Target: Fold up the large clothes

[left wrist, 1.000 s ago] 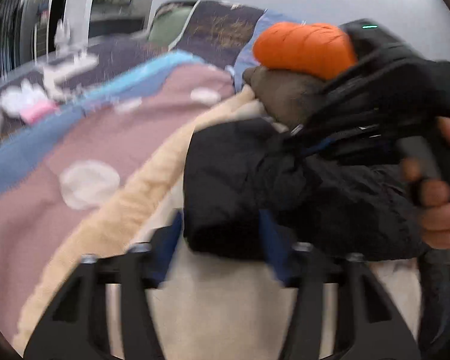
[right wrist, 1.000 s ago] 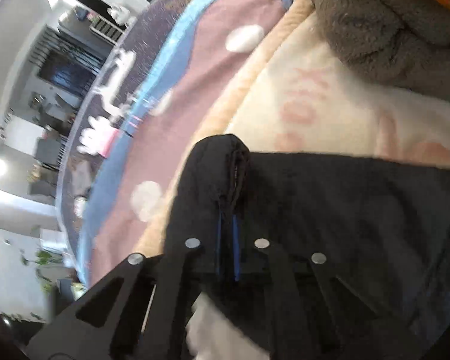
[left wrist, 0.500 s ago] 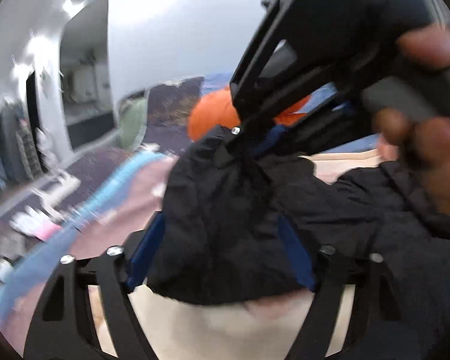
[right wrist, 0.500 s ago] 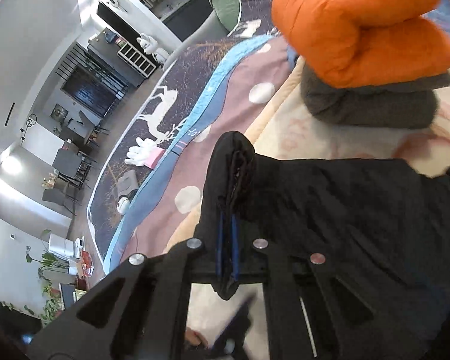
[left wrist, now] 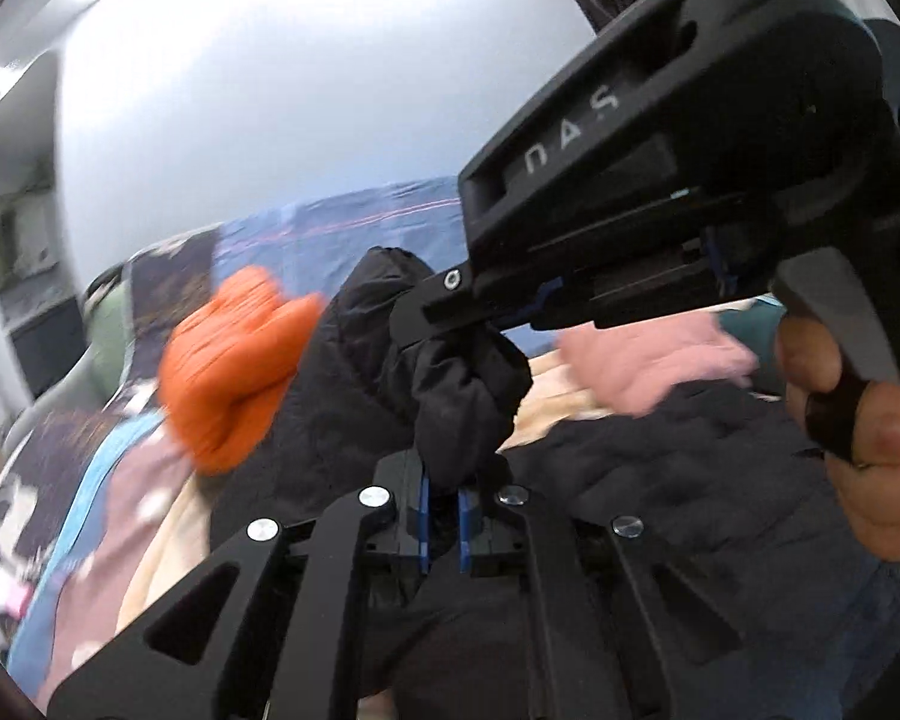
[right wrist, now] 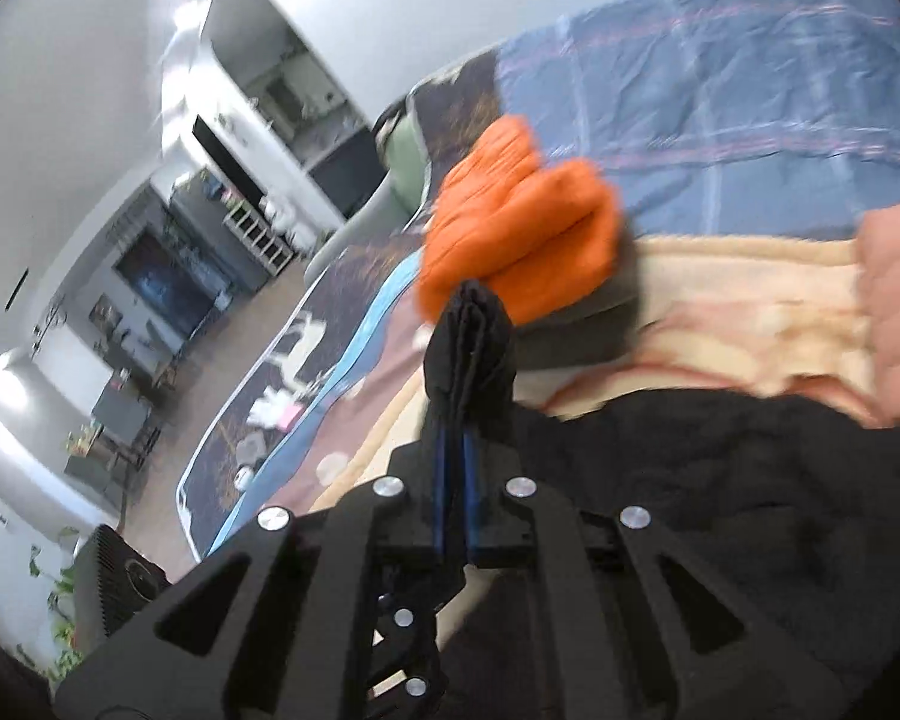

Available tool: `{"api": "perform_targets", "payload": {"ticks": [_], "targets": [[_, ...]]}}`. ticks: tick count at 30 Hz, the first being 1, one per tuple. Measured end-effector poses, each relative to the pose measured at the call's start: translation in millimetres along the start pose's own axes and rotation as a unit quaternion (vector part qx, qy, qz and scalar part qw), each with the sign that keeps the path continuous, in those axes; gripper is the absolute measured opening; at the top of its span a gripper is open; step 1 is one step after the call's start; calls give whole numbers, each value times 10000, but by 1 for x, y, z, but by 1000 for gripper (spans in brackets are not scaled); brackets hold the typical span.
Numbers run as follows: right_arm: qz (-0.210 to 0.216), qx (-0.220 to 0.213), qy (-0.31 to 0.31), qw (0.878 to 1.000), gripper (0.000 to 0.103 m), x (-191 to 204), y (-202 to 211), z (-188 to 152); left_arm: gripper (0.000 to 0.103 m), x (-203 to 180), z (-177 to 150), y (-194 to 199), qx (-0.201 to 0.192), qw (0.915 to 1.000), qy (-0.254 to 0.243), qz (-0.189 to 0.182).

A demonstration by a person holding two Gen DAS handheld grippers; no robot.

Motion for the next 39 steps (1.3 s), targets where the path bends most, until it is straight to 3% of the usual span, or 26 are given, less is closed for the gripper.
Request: {"api": "perform_targets", "payload": {"ticks": [6,11,14,16,19,21,22,24,27,32,34,36,39], "targets": [[-350,-418,-353,9979,5,-94,84,-17,6,-106,20,-24,39,9964,-558,-638],[-588,-558,-685,9943,5,-162,123,-50,7,-170,10,-47,368,9878,-800,-1284],[-826,-507,-939,9909,5,-206,131,-77,12,-199,-4,-60,790,9787,-898,-1668],[-910,-409,-1160,9882,6,-237,130,-94,28,-207,-9,-64,993,9742,-905,-1814],[-1157,-513,-1294,9835,15,-271,126,-114,37,-203,-13,-60,1050,9740,-739,-1865],[-1324,-619,-1443,9787,36,-287,125,-122,38,-187,-15,-61,1155,9764,-562,-1734],[-1339,-639,-1545,9768,38,-290,125,-125,38,-173,-18,-64,1232,9786,-438,-1591],[-1253,-799,-1695,9743,38,-296,130,-133,38,-145,-23,-68,1355,9811,-284,-1354],[-1132,-881,-1405,9796,38,-278,132,-136,38,-104,-34,-82,1498,9842,16,-944],[-778,-405,-869,9923,38,-236,98,-140,37,-55,-44,-112,1657,9807,819,-639],[-1007,-55,-975,9901,38,-238,71,-147,37,-45,-65,-130,1953,9720,1127,-663],[-1574,430,-1251,9786,32,-257,41,-161,38,-44,-99,-158,2415,9589,1328,-672],[-1608,481,-1654,9718,23,-281,23,-181,38,-52,-123,-169,2346,9618,1199,-739]]}}
Point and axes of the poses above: each gripper's, at about its wrist camera, not at the fingertips, and y roughly against the way its jaws point, x to its left, z to its top, the point moved 2 cm from there along -y, roughly the way its jaws point, and after that the axes turned 2 degrees about y, right-handed, at the moved point
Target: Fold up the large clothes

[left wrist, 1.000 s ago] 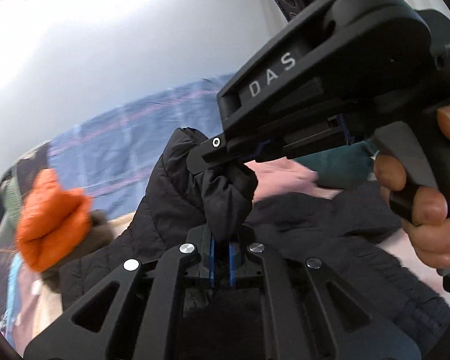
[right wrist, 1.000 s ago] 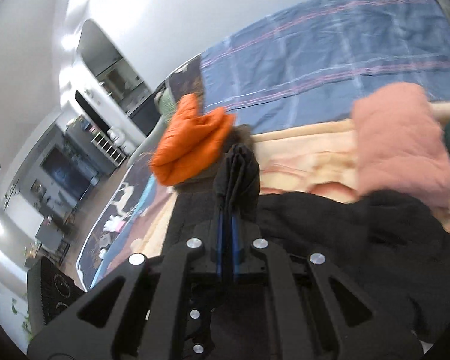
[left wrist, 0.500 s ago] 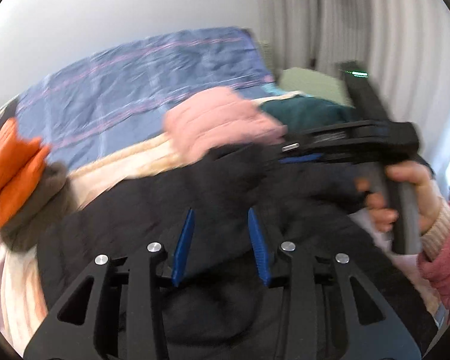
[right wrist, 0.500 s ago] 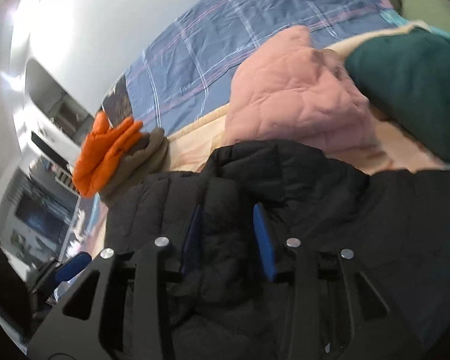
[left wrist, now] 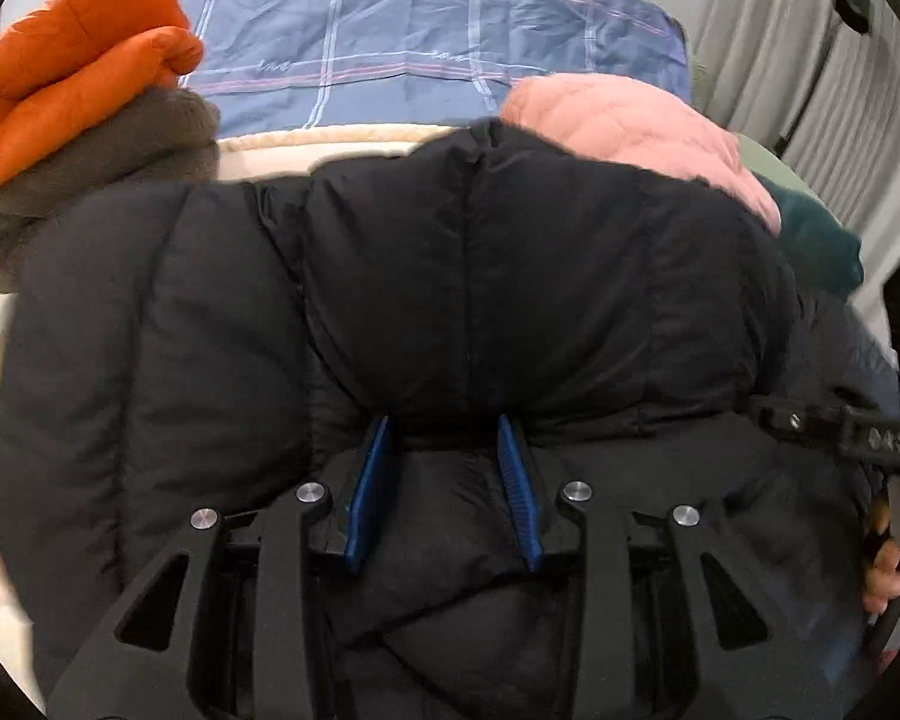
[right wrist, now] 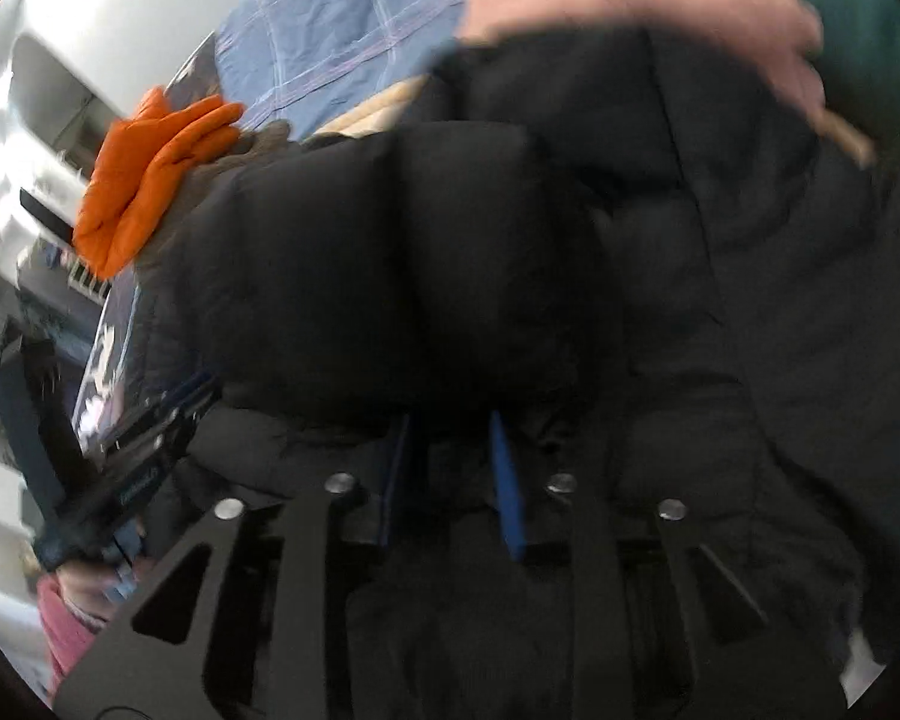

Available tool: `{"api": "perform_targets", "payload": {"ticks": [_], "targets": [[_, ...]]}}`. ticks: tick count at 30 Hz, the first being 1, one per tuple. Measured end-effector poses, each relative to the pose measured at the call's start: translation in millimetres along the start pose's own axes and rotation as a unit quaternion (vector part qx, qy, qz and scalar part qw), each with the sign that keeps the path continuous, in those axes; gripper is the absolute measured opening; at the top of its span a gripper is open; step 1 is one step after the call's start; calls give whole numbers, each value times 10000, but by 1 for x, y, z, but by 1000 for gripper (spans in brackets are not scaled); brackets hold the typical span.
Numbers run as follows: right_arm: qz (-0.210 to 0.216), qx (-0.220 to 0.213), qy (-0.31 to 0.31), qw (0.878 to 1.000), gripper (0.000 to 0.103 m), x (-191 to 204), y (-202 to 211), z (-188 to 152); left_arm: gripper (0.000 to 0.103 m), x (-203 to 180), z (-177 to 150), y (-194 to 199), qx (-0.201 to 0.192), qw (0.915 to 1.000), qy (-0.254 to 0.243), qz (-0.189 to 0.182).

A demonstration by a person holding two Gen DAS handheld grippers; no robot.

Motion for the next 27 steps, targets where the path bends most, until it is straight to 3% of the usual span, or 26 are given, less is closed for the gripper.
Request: {"api": "perform_targets", "payload": {"ticks": [6,10,12,15,17,20,22,23,26,27], "targets": [[23,-209,-216,9995,27,2,32,-2,44,-4,8,18,32,9999,-68,-139],[-182,-978,-88,9950,40,-7,83,-14,46,-25,13,45,-314,9982,-288,-428],[-503,-1344,-179,9895,57,-23,108,-22,46,-41,12,50,-399,9972,-446,-440],[-757,-1954,-831,9743,60,-74,161,-53,53,-65,9,24,-143,9964,-766,-348],[-889,-2284,-1376,9597,61,-113,193,-75,56,-67,-1,-1,-41,9966,-806,-164],[-1172,-2690,-2261,9289,62,-175,243,-121,58,-57,-10,-11,-69,9977,-528,-420],[-1277,-2924,-2912,9019,64,-212,270,-150,61,-54,-9,-11,-77,9975,-441,-555],[-1298,-3095,-3397,8786,64,-234,286,-167,61,-53,-10,-12,-89,9973,-445,-576],[-1173,-3442,-4014,8406,65,-260,301,-185,65,-56,-14,-11,-127,9973,-527,-486],[-1166,-3540,-4122,8314,71,-267,303,-187,66,-57,-15,-12,-138,9973,-560,-447]]}}
Point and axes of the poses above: each gripper's, at about its wrist camera, not at the fingertips, and y roughly against the way its jaws point, x to its left, z to its top, the point moved 2 cm from there along -y, roughly the way its jaws point, and after that the axes turned 2 degrees about y, right-handed, at the moved point
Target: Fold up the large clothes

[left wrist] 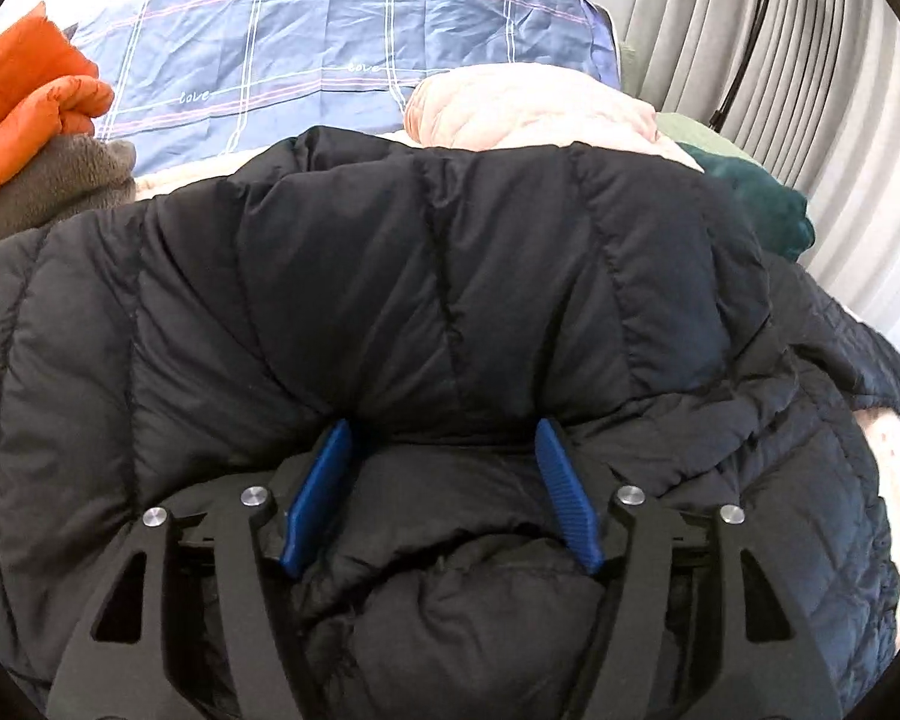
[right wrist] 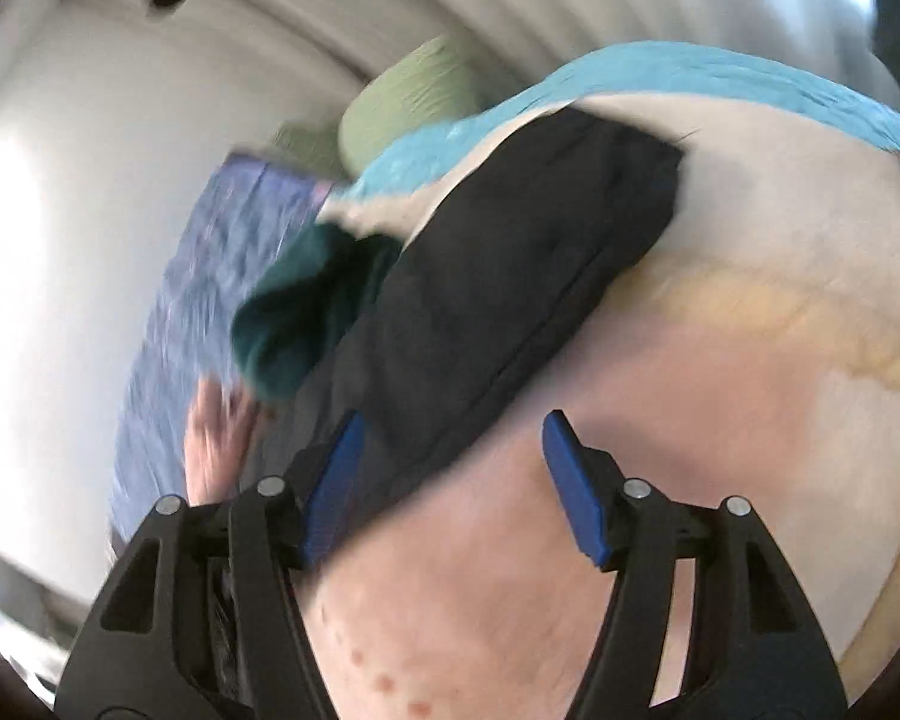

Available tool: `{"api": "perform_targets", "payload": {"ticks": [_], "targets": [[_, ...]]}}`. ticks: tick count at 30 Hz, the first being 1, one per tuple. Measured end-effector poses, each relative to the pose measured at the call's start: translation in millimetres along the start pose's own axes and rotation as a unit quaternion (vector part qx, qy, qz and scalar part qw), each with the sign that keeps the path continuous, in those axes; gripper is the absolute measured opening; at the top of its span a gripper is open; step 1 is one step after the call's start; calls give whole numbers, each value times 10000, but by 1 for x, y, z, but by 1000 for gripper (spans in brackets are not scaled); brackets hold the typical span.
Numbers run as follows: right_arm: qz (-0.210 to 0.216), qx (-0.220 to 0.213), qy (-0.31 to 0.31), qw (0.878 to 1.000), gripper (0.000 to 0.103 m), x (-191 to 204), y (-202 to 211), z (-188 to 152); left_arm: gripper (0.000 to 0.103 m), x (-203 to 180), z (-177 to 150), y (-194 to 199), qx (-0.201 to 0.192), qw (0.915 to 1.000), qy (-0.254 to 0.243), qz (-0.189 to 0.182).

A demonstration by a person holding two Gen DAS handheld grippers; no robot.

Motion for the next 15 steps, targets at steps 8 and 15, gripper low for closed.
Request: {"api": "perform_targets", "payload": {"ticks": [8,15], "targets": [[-9,-474,-1745,9835,54,-44,-30,39,72,0,-3,4,-110,9998,48,-130],[789,-201,-606,9948,5,52,-34,52,72,8,-3,9,-267,9986,236,-394]]}}
Point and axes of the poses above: each gripper's, at about its wrist camera, not at the fingertips, and y roughly against the way its jaws point, x to its left, z to its top, the point moved 2 cm from there along -y, roughly the way its jaws point, and after that the axes turned 2 degrees about y, right-handed, at the moved point
